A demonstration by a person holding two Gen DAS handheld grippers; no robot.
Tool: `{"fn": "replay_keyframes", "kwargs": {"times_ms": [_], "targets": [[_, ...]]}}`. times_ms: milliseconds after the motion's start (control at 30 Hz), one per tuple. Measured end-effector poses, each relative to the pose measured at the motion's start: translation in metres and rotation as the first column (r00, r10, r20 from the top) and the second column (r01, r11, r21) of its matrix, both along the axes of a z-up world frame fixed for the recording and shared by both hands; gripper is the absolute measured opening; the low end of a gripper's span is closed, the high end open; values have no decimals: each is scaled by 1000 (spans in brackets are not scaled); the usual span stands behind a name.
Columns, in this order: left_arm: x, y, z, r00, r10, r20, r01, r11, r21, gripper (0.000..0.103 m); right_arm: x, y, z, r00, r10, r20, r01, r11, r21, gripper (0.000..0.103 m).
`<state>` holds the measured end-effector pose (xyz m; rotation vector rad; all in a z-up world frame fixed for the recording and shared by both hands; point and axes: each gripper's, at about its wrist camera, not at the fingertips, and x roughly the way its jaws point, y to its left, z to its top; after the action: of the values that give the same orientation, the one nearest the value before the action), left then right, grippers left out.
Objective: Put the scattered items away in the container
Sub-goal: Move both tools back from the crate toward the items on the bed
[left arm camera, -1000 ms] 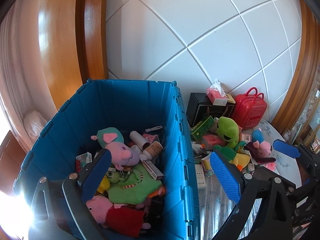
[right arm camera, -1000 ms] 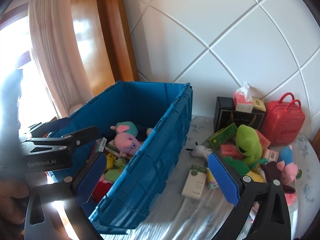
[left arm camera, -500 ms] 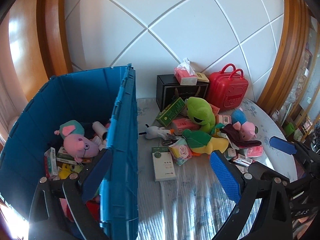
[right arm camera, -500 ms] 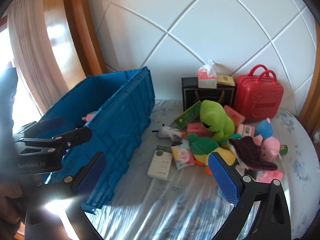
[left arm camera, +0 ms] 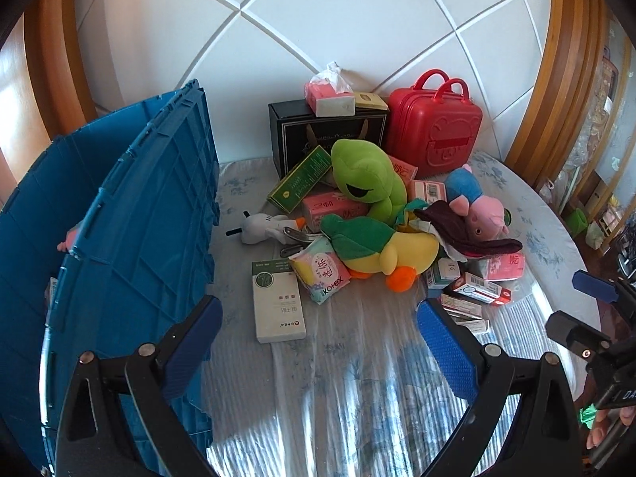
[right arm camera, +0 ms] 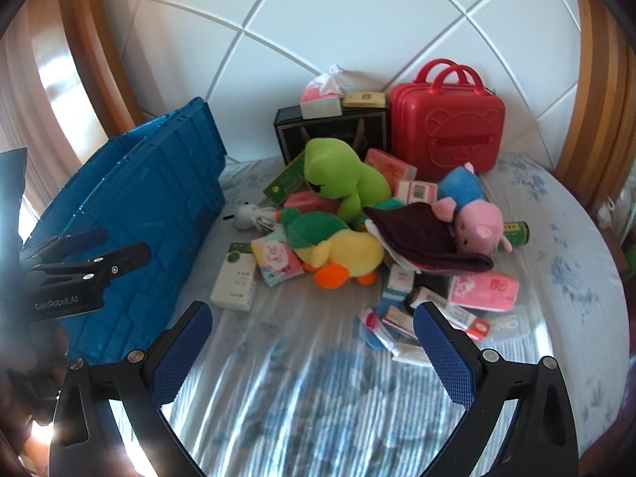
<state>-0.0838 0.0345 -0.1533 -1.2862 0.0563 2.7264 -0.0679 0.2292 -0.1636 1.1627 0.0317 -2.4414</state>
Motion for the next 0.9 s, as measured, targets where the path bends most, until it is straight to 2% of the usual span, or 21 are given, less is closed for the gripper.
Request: {"fn": "replay_keyframes", "kwargs": {"times_ms": [433, 700, 900], "targets": [[-39, 2, -101, 996, 48, 78, -46, 998, -32, 99, -18, 59, -67, 992, -65, 105, 60, 997, 51, 103], [-58, -6, -163, 988, 85, 132, -77, 995, -65, 99, -32, 84, -137, 978, -102, 182, 84, 991, 103, 103], [-74, -17, -204, 984, 106, 146, -95, 992, -83, 99, -45, 83, -189, 968, -114, 225, 85, 987, 136, 103]]}}
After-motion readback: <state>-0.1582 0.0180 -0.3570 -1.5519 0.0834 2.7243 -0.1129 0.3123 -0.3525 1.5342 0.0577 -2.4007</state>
